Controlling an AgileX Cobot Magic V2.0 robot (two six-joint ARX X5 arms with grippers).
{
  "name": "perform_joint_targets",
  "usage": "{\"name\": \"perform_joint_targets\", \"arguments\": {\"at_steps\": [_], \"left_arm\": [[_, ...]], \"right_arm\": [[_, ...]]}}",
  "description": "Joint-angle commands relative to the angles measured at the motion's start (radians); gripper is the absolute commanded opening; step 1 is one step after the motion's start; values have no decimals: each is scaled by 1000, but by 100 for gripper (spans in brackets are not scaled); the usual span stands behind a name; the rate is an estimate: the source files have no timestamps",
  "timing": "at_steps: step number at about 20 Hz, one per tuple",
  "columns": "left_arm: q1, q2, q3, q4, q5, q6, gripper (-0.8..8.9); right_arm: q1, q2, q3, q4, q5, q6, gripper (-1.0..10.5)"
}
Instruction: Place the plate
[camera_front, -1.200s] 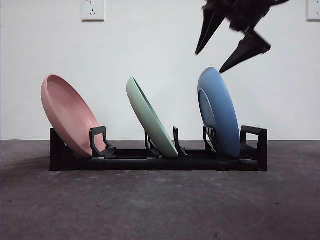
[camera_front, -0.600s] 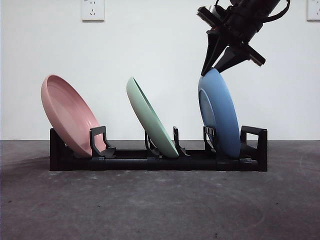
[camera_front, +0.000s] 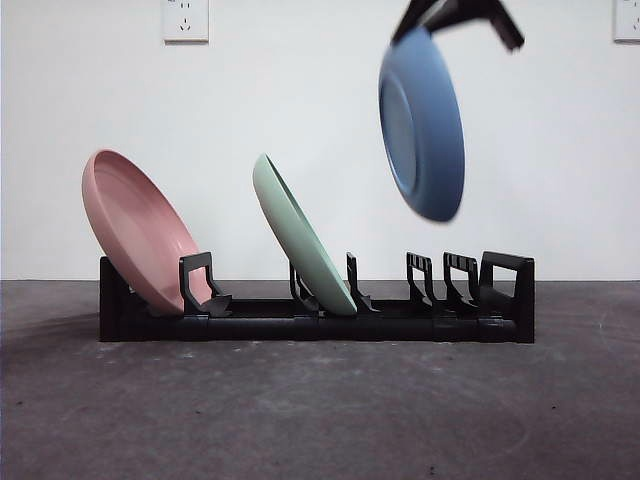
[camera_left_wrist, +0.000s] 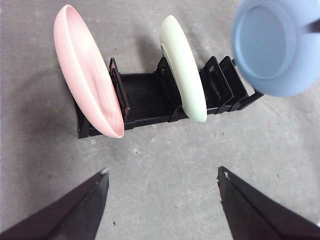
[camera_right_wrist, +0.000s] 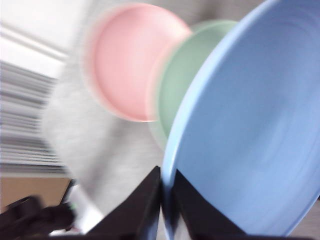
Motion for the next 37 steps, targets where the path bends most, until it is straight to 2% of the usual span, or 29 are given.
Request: {"name": "perform_joint_targets", "arguments": {"at_steps": [1, 4, 6, 8, 11, 14, 17, 21, 26, 31, 37], "left_arm": [[-2, 7, 18, 9, 5, 11, 349], [-2, 7, 18, 12, 5, 17, 349], [-2, 8, 18, 12, 5, 18, 349], [-2, 8, 18, 12, 5, 21, 349], [-2, 8, 18, 11, 5, 21, 349], [-2, 8, 18, 11, 5, 21, 349], [-2, 8, 18, 11, 5, 21, 349], [-2, 8, 18, 11, 5, 21, 349], [-2, 8, 18, 11, 5, 21, 349], [-2, 8, 18, 11, 5, 35, 349], [-2, 8, 18, 11, 5, 40, 348]], "right_arm": [[31, -40, 31, -37, -10, -54, 14], [110, -115, 31, -156, 17, -201, 14], [196, -159, 30, -215, 151, -265, 14], [296, -200, 15, -240, 296, -274, 14], [420, -265, -57, -244, 430, -274, 14], [521, -354, -224, -208, 537, -274, 14], [583, -468, -439, -52, 566, -250, 14], [644, -589, -715, 193, 588, -157, 14], [734, -597, -981, 400, 669, -158, 14], [797, -568, -1134, 576, 751, -155, 14], [851, -406, -1176, 727, 769, -153, 14]]}}
